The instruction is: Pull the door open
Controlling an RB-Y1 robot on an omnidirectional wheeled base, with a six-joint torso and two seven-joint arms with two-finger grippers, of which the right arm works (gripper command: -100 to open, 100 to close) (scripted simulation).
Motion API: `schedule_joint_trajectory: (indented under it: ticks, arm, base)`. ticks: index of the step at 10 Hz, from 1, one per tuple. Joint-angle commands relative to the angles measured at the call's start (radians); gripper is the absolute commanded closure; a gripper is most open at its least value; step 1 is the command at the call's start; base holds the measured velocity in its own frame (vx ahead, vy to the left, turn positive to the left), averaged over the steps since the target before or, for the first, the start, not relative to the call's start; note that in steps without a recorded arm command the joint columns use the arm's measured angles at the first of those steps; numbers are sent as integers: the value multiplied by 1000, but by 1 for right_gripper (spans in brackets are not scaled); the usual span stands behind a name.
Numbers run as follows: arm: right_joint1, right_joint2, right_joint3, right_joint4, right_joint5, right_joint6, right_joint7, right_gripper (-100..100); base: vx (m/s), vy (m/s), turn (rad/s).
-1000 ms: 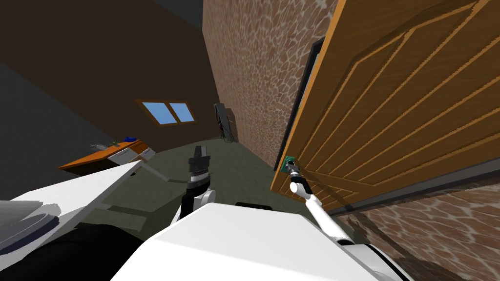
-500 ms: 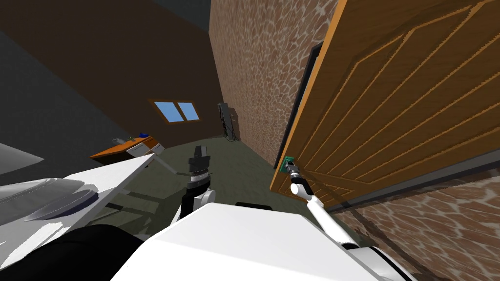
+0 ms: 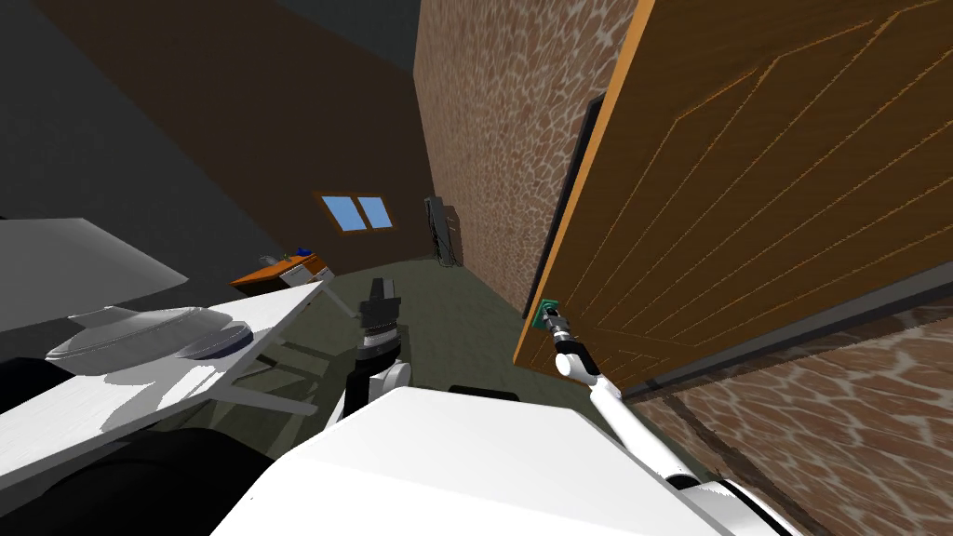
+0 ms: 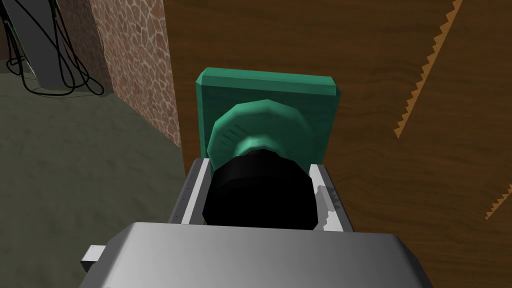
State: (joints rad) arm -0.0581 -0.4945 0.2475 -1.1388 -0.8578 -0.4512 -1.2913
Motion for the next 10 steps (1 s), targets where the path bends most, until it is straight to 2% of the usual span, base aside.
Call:
schedule_joint_trajectory:
  ticks: [1, 2, 3, 4, 5, 9, 10]
  arm:
    - [4, -15, 15, -9, 1, -9, -15, 100]
    - [8, -22, 25, -16, 0, -11, -23, 100]
    - [7, -16, 21, -12, 1, -6, -17, 100]
    - [18, -35, 44, -25, -1, -14, -32, 100]
    - [21, -40, 50, -28, -1, -17, -36, 100]
    - [44, -90, 102, -64, -6, -43, -72, 100]
    - [47, -96, 109, -69, -6, -46, -77, 100]
  base:
    - [-190, -58, 85]
    - [-189, -51, 73]
    - [-84, -21, 30]
    - [-151, -44, 98]
    - [-196, -67, 101]
    - [-184, -66, 107]
    - [-170, -77, 69]
